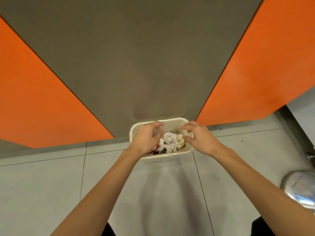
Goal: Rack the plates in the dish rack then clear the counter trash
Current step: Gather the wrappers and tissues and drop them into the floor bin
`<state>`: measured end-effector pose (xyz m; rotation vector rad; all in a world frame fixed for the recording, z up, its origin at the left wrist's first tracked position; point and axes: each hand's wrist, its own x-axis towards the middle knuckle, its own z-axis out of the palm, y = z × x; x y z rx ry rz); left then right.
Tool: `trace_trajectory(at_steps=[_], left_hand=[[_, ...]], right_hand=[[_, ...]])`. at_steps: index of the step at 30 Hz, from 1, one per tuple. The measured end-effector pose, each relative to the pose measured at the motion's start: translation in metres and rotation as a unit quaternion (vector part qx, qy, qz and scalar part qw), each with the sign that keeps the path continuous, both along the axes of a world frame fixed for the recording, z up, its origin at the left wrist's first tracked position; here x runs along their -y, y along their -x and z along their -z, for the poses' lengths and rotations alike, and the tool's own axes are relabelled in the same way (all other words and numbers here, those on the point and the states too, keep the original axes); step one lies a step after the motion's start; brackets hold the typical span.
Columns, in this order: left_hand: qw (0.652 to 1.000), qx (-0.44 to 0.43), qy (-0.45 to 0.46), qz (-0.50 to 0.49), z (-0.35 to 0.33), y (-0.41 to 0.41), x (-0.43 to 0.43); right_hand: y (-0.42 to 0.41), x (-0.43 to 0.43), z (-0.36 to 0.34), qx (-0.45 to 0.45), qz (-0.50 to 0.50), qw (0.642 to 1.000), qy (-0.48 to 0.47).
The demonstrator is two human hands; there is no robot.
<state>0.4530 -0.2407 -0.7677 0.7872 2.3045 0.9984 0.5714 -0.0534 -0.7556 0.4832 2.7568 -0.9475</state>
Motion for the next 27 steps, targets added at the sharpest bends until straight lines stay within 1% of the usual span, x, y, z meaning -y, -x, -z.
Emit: trace_trajectory(at_steps=[3, 5, 8, 10, 12, 16, 19, 23, 27], left_hand=[[0.996, 0.058, -0.041, -0.046, -0.059, -0.021, 0.012], [0.996, 0.066, -0.049, -0.046, -0.106, -0.032, 0.016], [0.995, 0.085, -0.043, -0.042, -0.182, -0.051, 0.025], [0.991, 0.110, -0.039, -0.062, -0.234, -0.065, 0.037], [0.989, 0.117, -0.041, -0.086, -0.288, -0.076, 0.049], [0.991, 0.095, -0.034, -0.089, -0.392, -0.093, 0.063], [0.992, 0.074, -0.048, -0.095, -0.460, -0.105, 0.071], [0.992, 0.038, -0.077, -0.098, -0.540, -0.105, 0.071], [0.989, -0.010, -0.095, -0.116, -0.605, -0.105, 0.075]], right_hand=[[-0.011, 0.020, -0.043, -0.018, 0.017, 0.999, 0.035], [-0.019, 0.034, -0.086, -0.035, 0.038, 0.997, 0.060], [-0.032, 0.052, -0.166, -0.060, 0.063, 0.991, 0.102], [-0.042, 0.065, -0.224, -0.070, 0.074, 0.987, 0.127], [-0.050, 0.073, -0.282, -0.070, 0.082, 0.984, 0.142], [-0.061, 0.083, -0.390, -0.057, 0.088, 0.983, 0.149], [-0.069, 0.090, -0.458, -0.056, 0.078, 0.985, 0.142], [-0.066, 0.091, -0.534, -0.080, 0.066, 0.987, 0.126], [-0.062, 0.092, -0.594, -0.108, 0.046, 0.987, 0.113]])
